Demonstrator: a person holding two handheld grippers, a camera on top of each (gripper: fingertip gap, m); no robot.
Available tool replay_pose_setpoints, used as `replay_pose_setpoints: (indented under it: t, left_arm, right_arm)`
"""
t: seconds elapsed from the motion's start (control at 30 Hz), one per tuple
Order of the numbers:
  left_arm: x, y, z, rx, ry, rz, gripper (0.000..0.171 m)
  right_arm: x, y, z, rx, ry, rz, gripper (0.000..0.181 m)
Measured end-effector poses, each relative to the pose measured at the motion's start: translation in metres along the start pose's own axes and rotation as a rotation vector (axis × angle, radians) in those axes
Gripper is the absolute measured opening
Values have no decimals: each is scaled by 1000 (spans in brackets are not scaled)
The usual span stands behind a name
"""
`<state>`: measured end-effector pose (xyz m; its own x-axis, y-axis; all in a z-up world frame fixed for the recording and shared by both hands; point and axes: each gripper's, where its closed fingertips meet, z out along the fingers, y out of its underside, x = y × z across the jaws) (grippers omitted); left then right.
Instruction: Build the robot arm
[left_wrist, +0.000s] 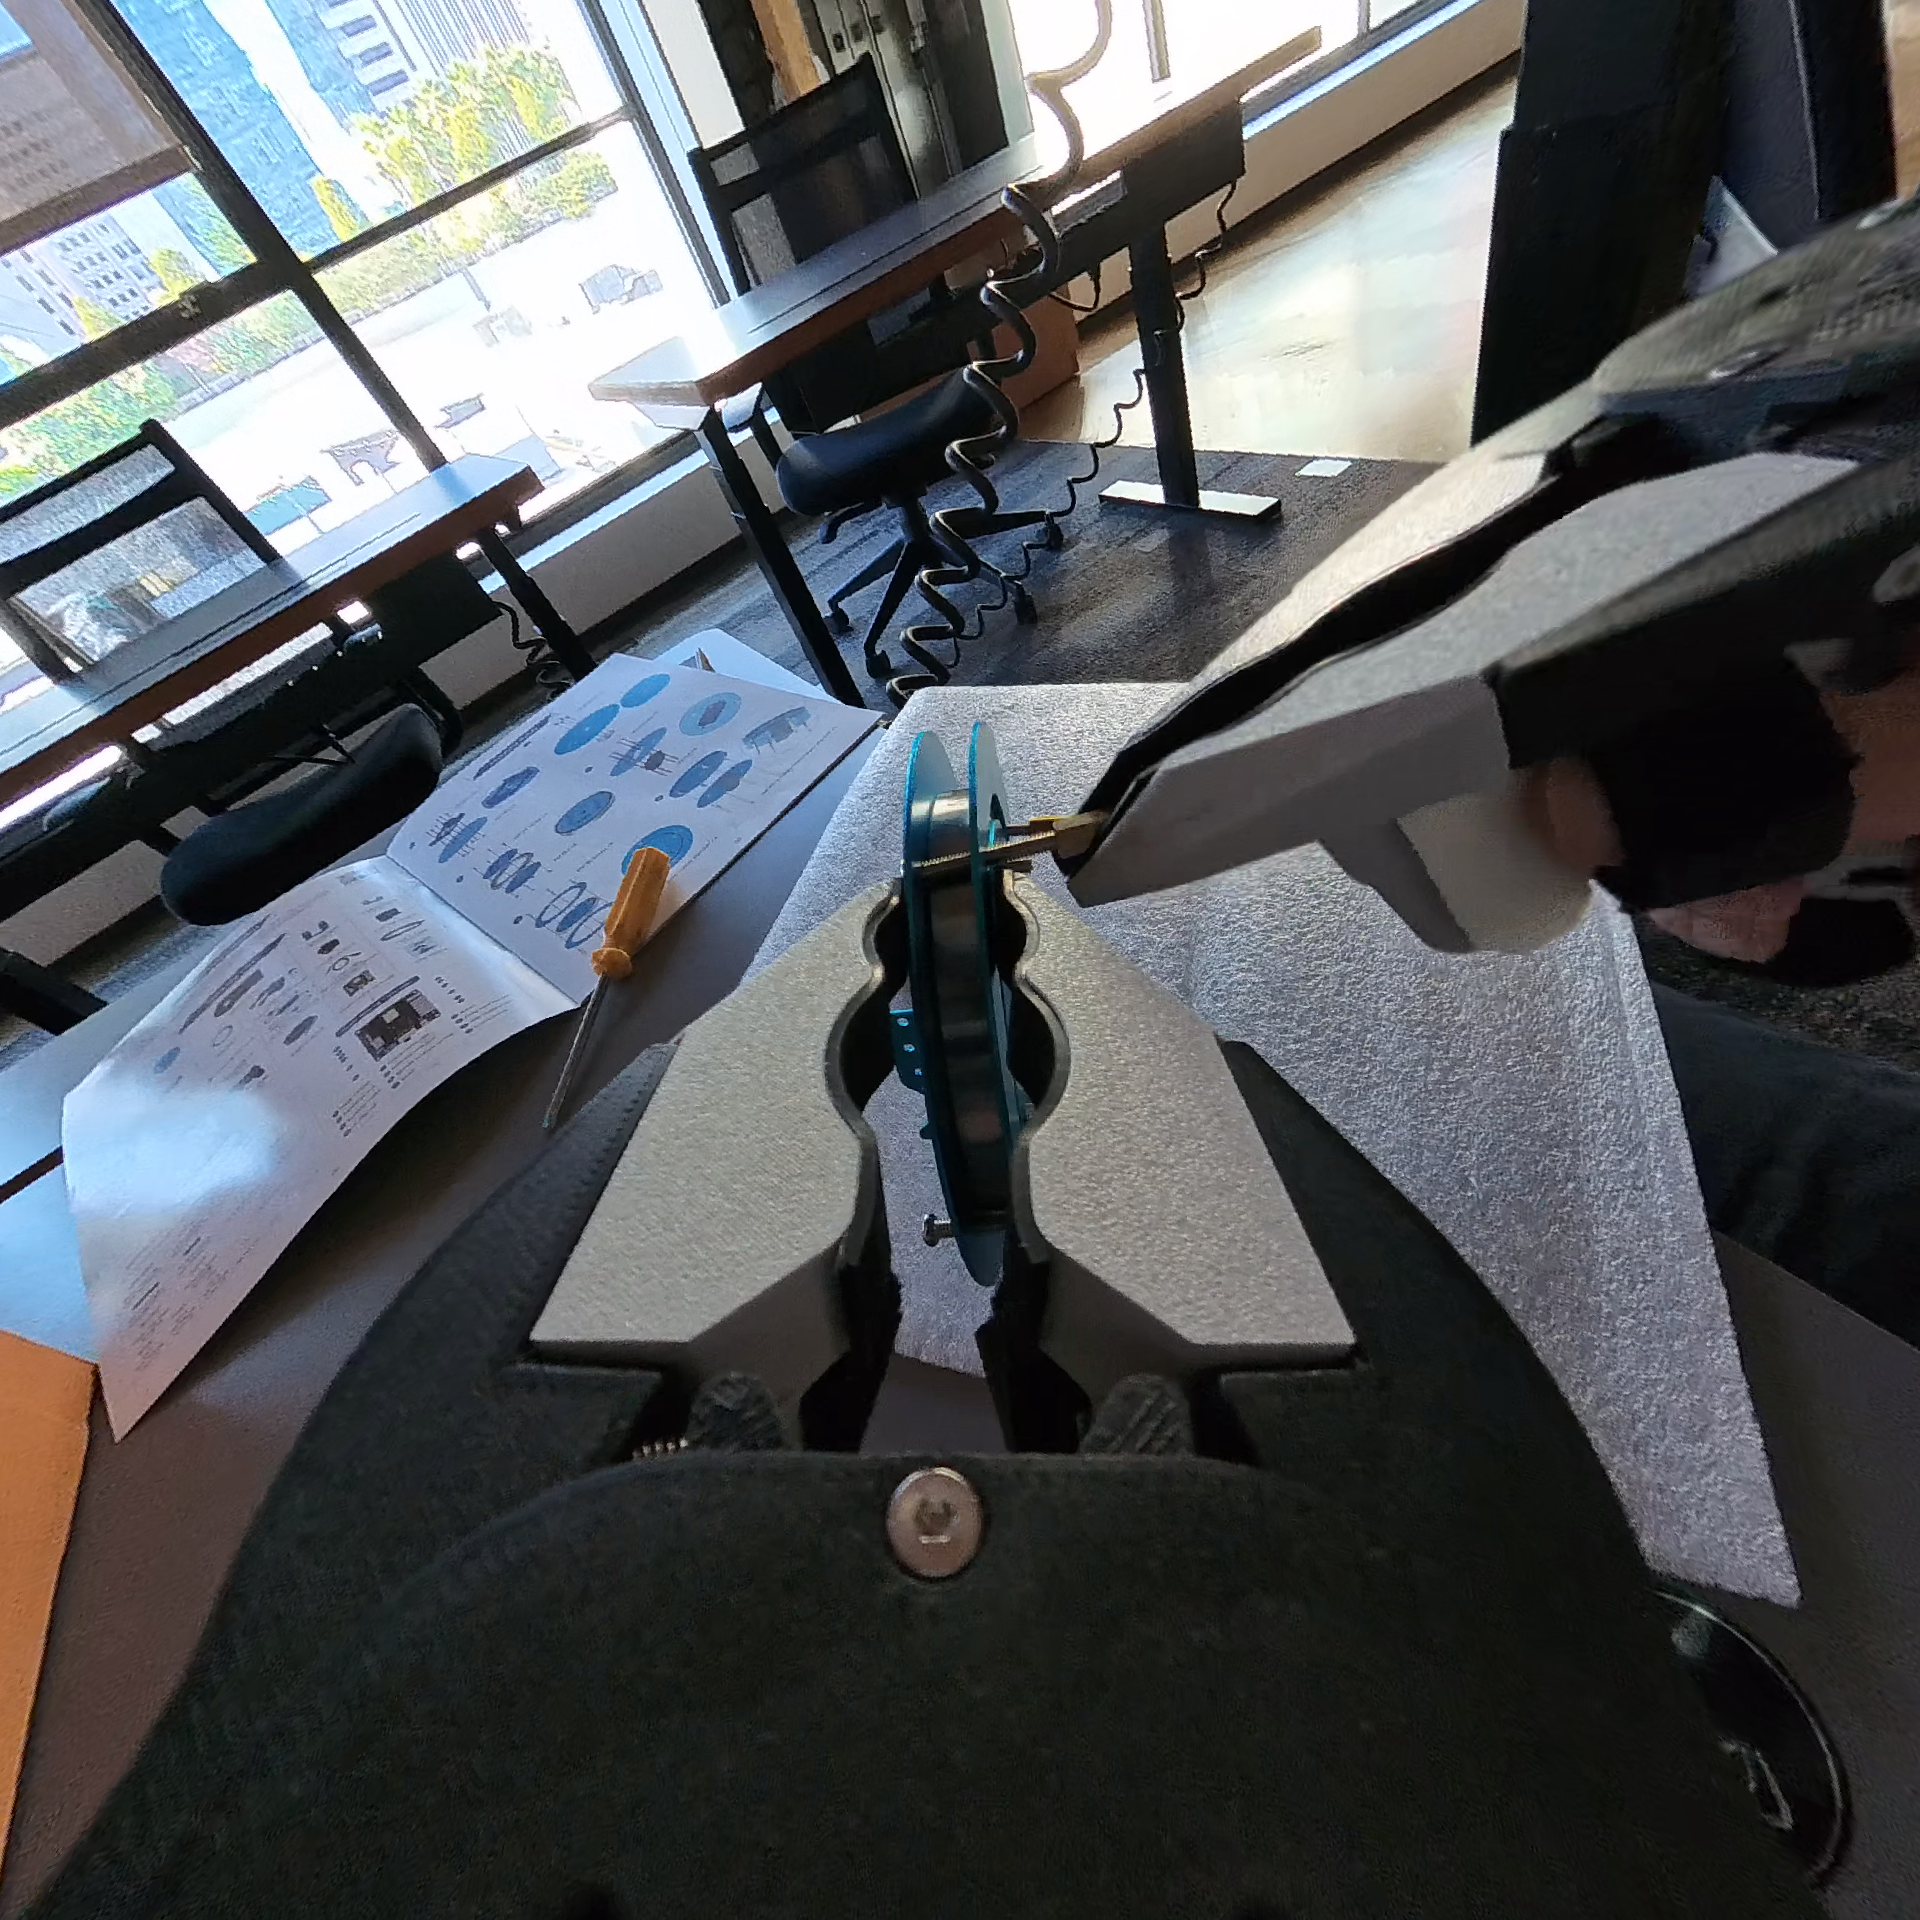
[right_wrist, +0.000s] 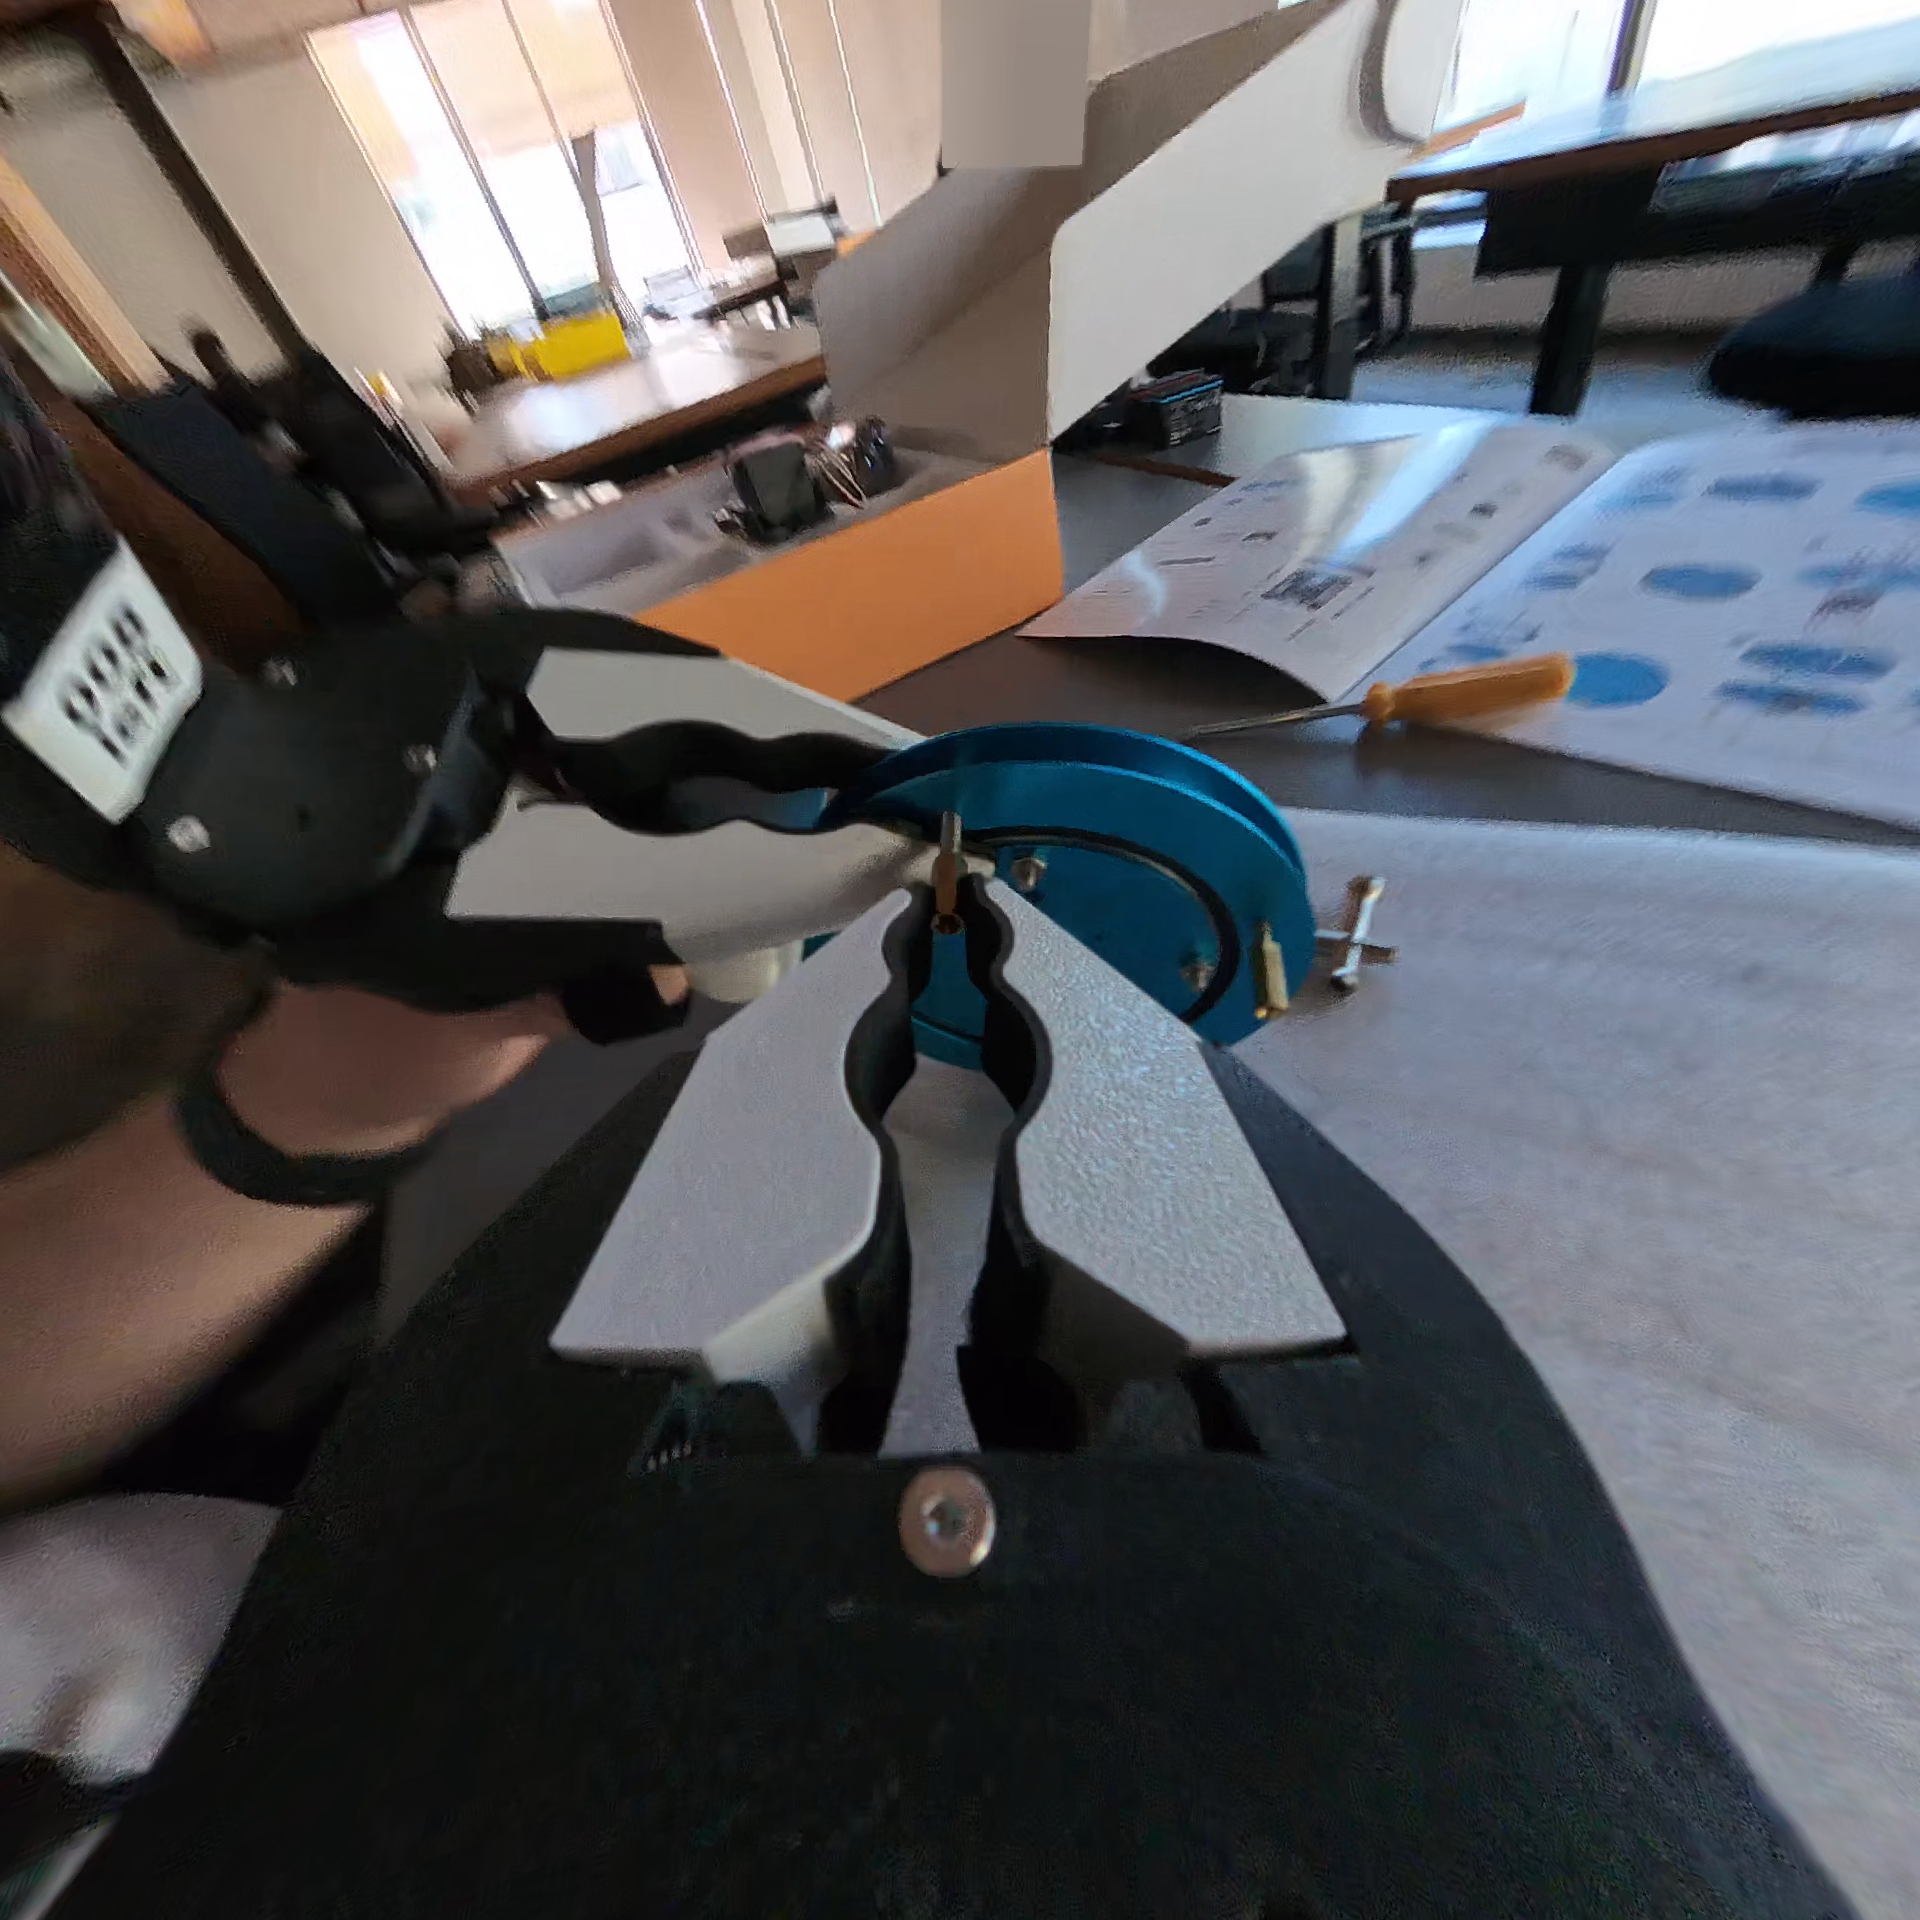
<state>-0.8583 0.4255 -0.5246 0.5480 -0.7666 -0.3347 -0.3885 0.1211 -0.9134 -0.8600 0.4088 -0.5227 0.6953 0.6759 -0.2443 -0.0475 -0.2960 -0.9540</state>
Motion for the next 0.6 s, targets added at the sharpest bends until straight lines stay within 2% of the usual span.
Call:
replay_pose_setpoints:
  t: [0.1, 0.17, 0.2, 0.27, 0.33, 0.43, 0.5, 0.6]
  left_arm:
    - [0, 0, 1, -1, -13, 11, 13]
    - [1, -1, 1, -4, -7, 8, 13]
    - [2, -1, 2, -5, 0, 0, 13]
    - [3, -1, 2, -6, 8, -8, 13]
    - [4, -1, 2, -8, 5, -5, 13]
    - [6, -2, 4, -10, 4, -11, 13]
    - [4, -2, 4, -13, -7, -12, 13]
    - [2, -1, 4, -9, -5, -38, 13]
  right_arm:
    - [-1, 0, -1, 40, -104, 307, 4]
    - [-2, -1, -2, 41, -165, 386, 4]
    - [-4, -2, -3, 43, -192, 350, 5]
    - [-3, -4, -6, 55, -175, 164, 16]
    - [3, -5, -10, 61, -60, -110, 21]
    - [8, -7, -12, 6, 118, -453, 13]
    - [4, -6, -10, -34, 153, -541, 3]
    - [5, -7, -8, -54, 191, -523, 4]
